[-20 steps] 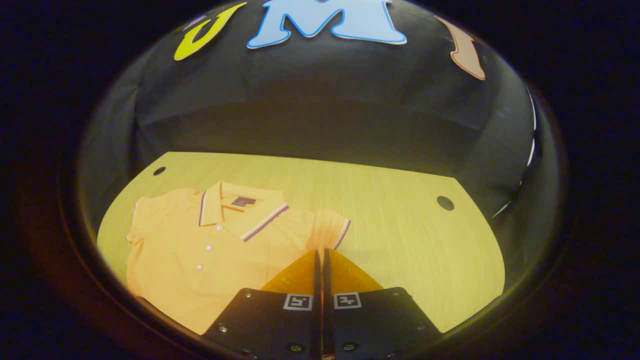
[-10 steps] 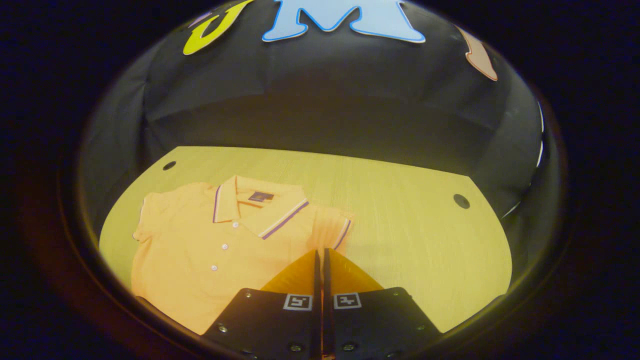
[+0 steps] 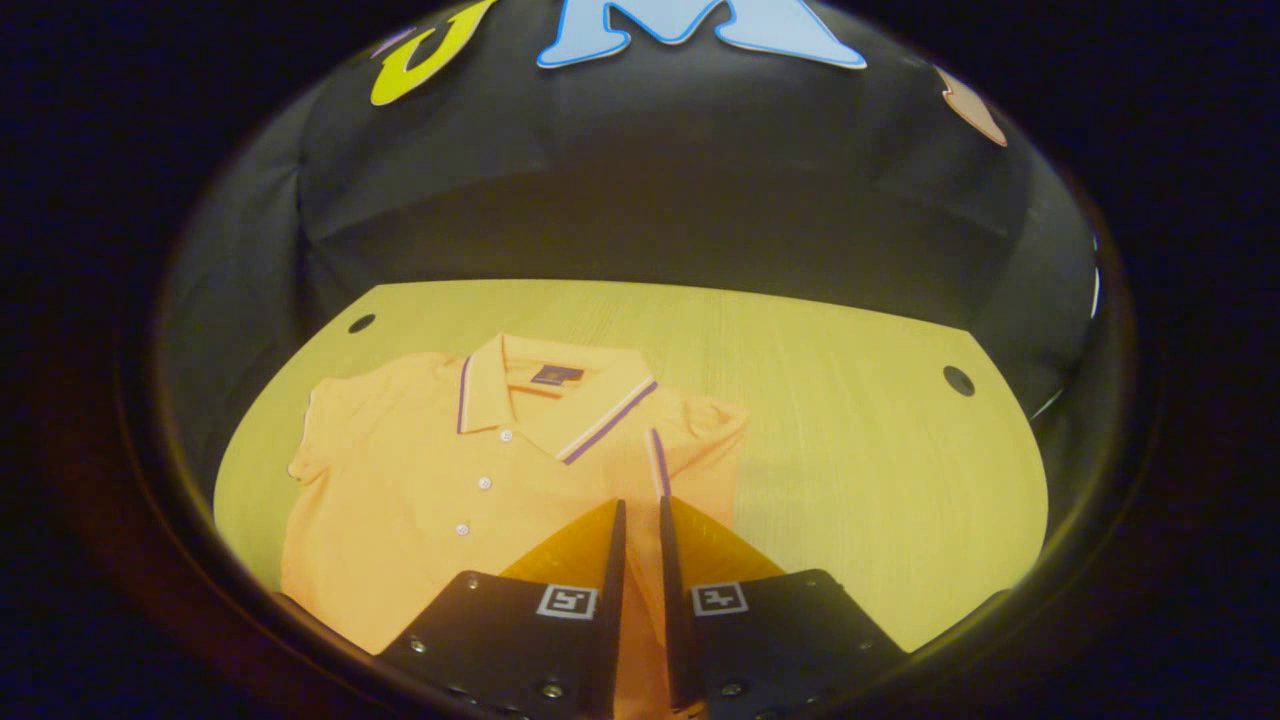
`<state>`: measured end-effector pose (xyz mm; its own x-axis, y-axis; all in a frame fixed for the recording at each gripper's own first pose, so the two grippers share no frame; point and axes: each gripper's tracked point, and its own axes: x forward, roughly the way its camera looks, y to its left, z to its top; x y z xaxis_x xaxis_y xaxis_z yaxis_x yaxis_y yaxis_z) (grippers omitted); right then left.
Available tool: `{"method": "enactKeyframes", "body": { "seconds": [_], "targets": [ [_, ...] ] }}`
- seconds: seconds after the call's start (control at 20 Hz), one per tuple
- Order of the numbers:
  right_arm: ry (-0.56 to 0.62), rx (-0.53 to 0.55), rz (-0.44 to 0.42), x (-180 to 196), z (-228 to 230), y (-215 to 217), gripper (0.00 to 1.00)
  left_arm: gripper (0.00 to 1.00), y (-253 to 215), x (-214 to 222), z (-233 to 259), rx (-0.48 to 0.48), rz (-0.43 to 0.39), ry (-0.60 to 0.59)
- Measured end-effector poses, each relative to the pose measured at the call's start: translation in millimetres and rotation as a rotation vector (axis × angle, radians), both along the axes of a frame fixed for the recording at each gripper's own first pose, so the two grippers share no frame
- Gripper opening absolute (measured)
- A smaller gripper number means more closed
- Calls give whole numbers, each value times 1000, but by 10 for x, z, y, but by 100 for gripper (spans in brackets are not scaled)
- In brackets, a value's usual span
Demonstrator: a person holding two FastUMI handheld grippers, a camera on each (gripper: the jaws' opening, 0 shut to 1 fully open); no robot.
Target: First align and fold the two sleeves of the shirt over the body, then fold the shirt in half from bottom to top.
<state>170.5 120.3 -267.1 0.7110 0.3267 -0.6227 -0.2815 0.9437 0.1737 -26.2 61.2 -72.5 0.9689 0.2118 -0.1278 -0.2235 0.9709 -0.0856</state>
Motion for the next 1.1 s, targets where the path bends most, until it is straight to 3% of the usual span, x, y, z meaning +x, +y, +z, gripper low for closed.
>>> {"method": "enactKeyframes", "body": {
  "seconds": [0.05, 0.1, 0.15, 0.2, 0.4, 0.65, 0.85, 1.1],
  "targets": [
    [0, 0, 3, -12, 19, 3, 23, 94, 16, 48, -16, -3, -1, 1],
    [-1, -1, 4, -22, 32, 14, 36, 94, 38, 82, -22, -5, -1, -2],
    [-7, -2, 6, -36, 71, 10, 39, 94, 63, 124, -36, -6, -4, -6],
    [-18, -1, 7, -49, 103, 15, 51, 94, 106, 168, -52, -3, -1, -8],
    [-114, 1, -5, -61, 401, -23, 81, 94, 223, 341, -175, 13, -17, 4],
    [-232, 55, -49, -260, 983, -116, 84, 94, 327, 637, -372, -8, -43, 23],
    [-293, 83, -80, -569, 1270, -156, 81, 94, 394, 938, -619, -28, -56, 48],
    [-338, 84, -107, -1008, 1550, -121, 84, 94, 457, 1353, -1022, -32, -97, 106]
  ]
}}
